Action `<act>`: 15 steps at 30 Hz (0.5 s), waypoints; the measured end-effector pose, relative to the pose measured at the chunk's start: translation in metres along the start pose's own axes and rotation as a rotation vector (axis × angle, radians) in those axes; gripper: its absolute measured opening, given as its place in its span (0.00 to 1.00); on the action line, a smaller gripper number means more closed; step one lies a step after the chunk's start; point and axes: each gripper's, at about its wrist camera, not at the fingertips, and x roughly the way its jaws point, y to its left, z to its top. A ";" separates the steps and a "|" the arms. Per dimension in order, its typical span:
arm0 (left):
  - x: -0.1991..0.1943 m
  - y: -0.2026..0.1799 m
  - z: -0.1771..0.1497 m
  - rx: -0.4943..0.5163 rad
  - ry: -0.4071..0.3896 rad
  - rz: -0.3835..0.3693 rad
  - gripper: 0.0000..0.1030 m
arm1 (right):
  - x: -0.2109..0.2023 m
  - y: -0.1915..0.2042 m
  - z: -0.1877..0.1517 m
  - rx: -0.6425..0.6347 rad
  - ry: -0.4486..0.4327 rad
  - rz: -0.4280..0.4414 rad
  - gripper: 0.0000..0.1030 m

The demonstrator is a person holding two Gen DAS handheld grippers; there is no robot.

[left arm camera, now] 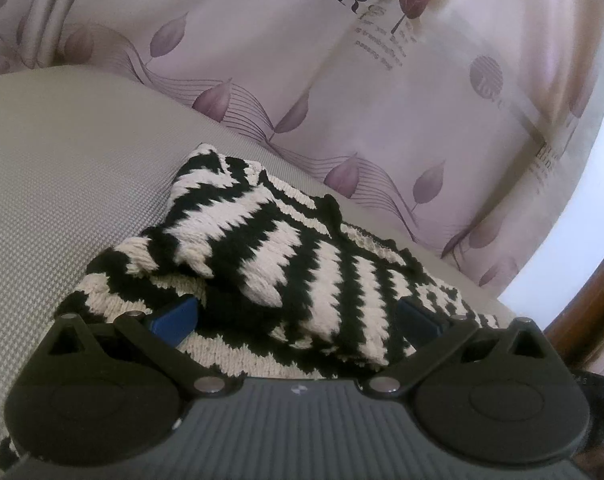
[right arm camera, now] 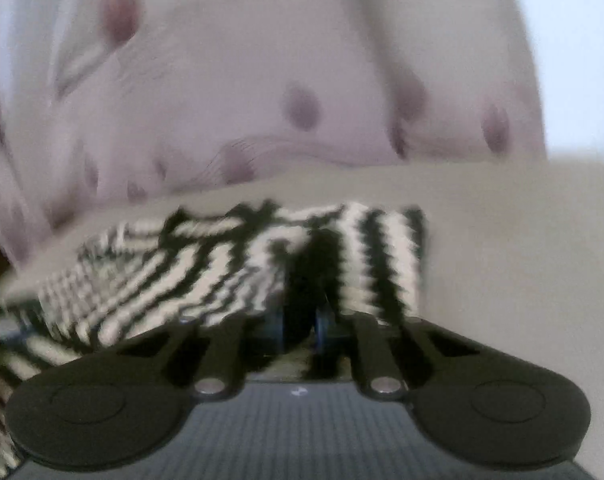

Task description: Fold small clothes

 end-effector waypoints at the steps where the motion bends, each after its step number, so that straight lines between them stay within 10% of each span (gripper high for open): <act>1: 0.000 0.000 0.000 0.000 0.000 0.000 1.00 | -0.001 -0.013 -0.001 0.058 0.014 0.041 0.16; 11: 0.001 -0.001 0.000 -0.004 0.006 0.004 1.00 | 0.014 -0.028 -0.008 0.177 0.035 0.173 0.41; 13: 0.001 -0.001 0.000 -0.004 0.006 0.004 1.00 | 0.018 -0.023 -0.005 0.134 0.047 0.139 0.15; 15: 0.001 0.000 0.000 -0.004 0.005 0.005 1.00 | 0.022 -0.017 0.002 0.110 0.041 0.123 0.12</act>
